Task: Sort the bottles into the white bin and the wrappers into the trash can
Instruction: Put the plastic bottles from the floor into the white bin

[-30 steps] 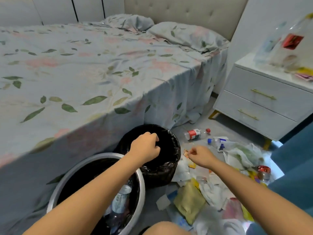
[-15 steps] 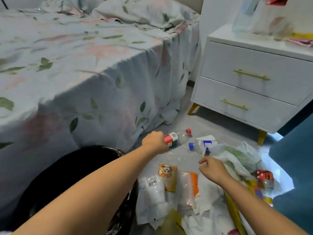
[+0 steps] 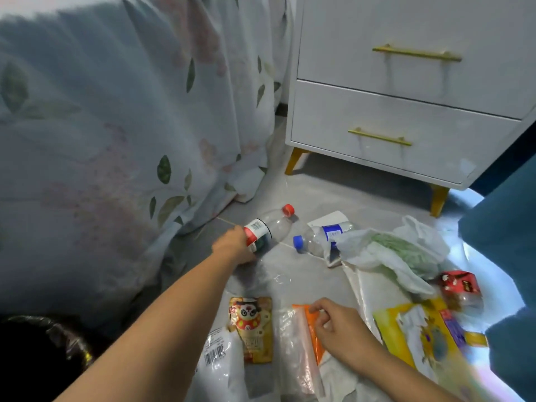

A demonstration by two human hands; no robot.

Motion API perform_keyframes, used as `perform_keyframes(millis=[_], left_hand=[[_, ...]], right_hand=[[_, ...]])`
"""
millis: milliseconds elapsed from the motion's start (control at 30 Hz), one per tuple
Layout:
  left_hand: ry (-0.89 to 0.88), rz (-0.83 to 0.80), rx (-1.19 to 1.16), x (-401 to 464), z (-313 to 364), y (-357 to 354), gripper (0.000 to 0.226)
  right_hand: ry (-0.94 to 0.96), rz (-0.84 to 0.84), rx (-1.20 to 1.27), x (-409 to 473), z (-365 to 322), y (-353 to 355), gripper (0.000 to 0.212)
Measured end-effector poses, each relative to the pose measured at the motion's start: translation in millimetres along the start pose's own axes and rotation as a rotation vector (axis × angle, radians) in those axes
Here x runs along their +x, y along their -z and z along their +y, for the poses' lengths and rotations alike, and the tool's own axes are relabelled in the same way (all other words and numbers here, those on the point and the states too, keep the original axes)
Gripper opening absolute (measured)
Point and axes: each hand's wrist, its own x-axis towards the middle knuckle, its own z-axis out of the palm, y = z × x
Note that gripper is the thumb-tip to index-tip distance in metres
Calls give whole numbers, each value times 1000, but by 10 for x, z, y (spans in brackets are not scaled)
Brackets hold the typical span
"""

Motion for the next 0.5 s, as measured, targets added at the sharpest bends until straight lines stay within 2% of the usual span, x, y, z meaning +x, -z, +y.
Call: perform_keyframes(millis=[67, 167, 267, 333, 400, 500], left_hand=[[16, 21, 1, 30, -12, -51, 70], [58, 49, -153, 68, -16, -32, 64], [66, 114, -316, 104, -14, 69, 62], [38, 159, -384, 132, -23, 155, 64], [5, 180, -419, 141, -56, 233, 64], [-25, 168, -456, 117, -129, 300, 59]], right_hand=[[-12, -3, 6, 25, 53, -21, 25], [-32, 10, -22, 168, 62, -5, 25], [86, 84, -95, 435, -73, 109, 28], [221, 207, -263, 703, -224, 286, 37], [273, 317, -404, 1013, -377, 471, 50], [165, 303, -607, 1436, -492, 654, 76]])
